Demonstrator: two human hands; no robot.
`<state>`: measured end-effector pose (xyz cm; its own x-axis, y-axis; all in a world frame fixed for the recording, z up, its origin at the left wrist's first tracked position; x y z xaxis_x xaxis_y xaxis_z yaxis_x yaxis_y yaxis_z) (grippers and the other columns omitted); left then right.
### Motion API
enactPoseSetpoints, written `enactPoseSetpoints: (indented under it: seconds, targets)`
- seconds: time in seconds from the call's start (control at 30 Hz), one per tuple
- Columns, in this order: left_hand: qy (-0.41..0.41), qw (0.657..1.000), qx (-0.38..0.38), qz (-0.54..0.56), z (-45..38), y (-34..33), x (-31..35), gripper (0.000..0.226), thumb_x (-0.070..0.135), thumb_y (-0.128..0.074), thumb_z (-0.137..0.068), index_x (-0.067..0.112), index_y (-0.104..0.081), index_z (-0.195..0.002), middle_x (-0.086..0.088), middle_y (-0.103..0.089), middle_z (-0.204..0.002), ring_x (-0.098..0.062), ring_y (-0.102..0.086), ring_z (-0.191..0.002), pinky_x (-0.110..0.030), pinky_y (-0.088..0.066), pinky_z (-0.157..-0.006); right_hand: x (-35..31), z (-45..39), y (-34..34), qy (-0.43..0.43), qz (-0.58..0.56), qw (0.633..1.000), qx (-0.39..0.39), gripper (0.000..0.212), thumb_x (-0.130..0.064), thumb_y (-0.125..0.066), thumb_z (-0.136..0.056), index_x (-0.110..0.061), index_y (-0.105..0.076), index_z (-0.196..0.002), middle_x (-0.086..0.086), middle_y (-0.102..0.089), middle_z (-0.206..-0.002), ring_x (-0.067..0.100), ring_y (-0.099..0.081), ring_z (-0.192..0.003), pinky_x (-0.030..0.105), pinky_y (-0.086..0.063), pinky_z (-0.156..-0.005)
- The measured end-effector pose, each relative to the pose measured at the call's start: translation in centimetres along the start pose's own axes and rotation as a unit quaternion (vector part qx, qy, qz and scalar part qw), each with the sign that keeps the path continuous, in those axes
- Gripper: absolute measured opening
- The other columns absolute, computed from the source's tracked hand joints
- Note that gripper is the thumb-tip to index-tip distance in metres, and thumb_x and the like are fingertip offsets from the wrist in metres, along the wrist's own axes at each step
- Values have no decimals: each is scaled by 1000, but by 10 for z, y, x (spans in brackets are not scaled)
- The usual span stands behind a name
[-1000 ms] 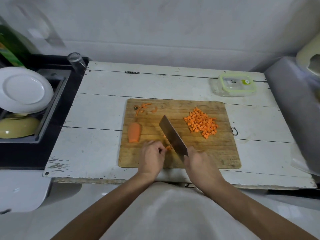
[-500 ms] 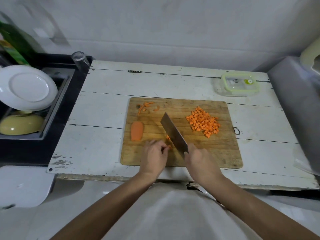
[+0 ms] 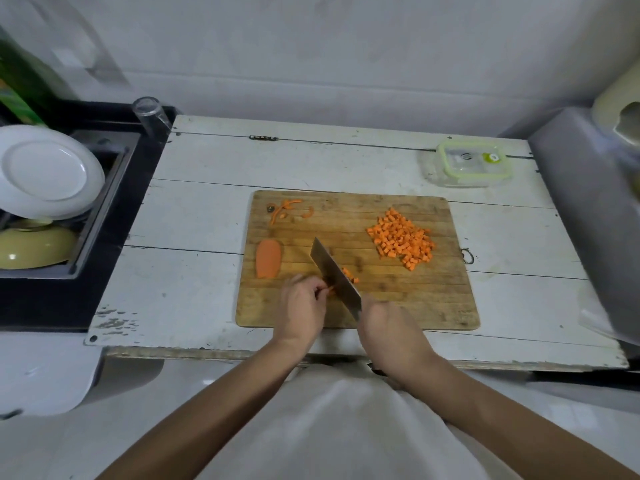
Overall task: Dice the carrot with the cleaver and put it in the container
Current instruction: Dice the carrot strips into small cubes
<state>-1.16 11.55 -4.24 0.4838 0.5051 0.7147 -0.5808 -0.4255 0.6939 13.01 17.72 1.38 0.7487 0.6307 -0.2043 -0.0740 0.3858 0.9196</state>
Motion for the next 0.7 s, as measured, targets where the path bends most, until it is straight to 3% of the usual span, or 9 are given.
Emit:
enactPoseSetpoints:
  seconds: [0.13,0.33,0.53,0.7]
  targets:
    - [8,1000,-4,3,0,0,-1,14,15,-73,-92,23,-71,-80,8,-58,-82,-15,-59,-82,-27,-40,-68,-2,-9,12,-2,-32,999,18,14,-19,-46,-102,-12,-52,-111,13,-64,-82,31,-54,-65,38,-43,-54]
    - [20,1000,-7,19,-1,0,-2,14,18,-74,-92,20,-71,-79,8,-59,-86,-11,-59,-79,-25,-42,-70,6,19,26,17,-16,999,22,14,-26,-44,-103,-15,-52,-107,11,-68,-86,31,-63,-74,34,-38,-57]
    - [0,1000,9,15,1,1,0,15,9,-72,-90,16,-69,-77,5,-58,-83,-21,-59,-83,-35,-48,-72,-1,13,-1,2,12,1000,-22,14,-8,-47,-96,-13,-53,-107,10,-67,-84,30,-59,-66,37,-43,-54]
    - [-8,1000,14,5,3,1,1,13,5,-73,-87,16,-73,-80,5,-59,-82,-20,-59,-84,-31,-43,-71,-10,-11,7,-1,-33,999,22,13,-18,-46,-101,-13,-53,-110,14,-66,-85,37,-65,-76,41,-51,-59]
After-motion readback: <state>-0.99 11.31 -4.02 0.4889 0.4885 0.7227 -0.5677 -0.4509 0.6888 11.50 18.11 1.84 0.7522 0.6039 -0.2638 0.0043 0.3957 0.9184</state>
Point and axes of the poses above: each hand's wrist, its own z-axis away from the middle knuckle, its own y-axis out of the back of the hand, x = y × z, the point moved 6 cm from there along -z, towards the middle knuckle
